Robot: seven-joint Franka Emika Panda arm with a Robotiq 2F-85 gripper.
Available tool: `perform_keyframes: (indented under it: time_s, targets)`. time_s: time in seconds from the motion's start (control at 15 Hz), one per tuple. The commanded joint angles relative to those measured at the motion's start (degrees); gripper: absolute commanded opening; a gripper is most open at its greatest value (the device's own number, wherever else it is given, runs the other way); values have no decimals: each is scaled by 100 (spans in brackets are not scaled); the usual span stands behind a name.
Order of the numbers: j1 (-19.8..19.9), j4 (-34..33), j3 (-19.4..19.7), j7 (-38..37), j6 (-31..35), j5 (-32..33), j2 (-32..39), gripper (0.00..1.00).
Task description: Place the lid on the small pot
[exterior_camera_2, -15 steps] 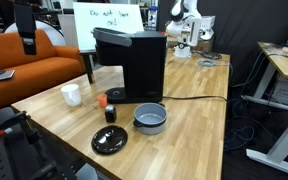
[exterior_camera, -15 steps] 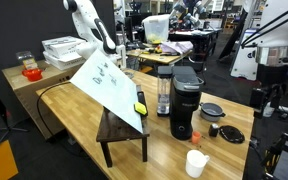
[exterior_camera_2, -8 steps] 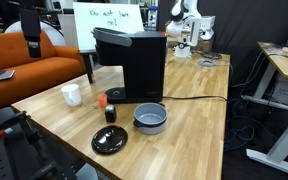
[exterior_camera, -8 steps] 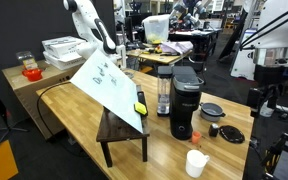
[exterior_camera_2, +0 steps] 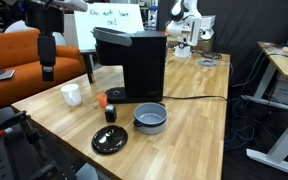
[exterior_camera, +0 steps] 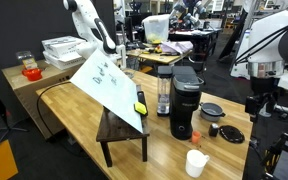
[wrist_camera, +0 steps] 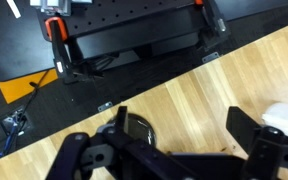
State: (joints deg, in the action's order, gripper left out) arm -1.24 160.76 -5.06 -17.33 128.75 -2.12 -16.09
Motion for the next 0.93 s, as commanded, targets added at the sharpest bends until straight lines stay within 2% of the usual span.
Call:
perform_keyframes:
  time_s: [0.0,0.6,0.87]
  targets:
    - [72,-12,28,-29,-7,87,152,100]
    - [105,-68,-12,-201,28,178,275,100]
    - [185,-97,-90,-794,706,524,555,100]
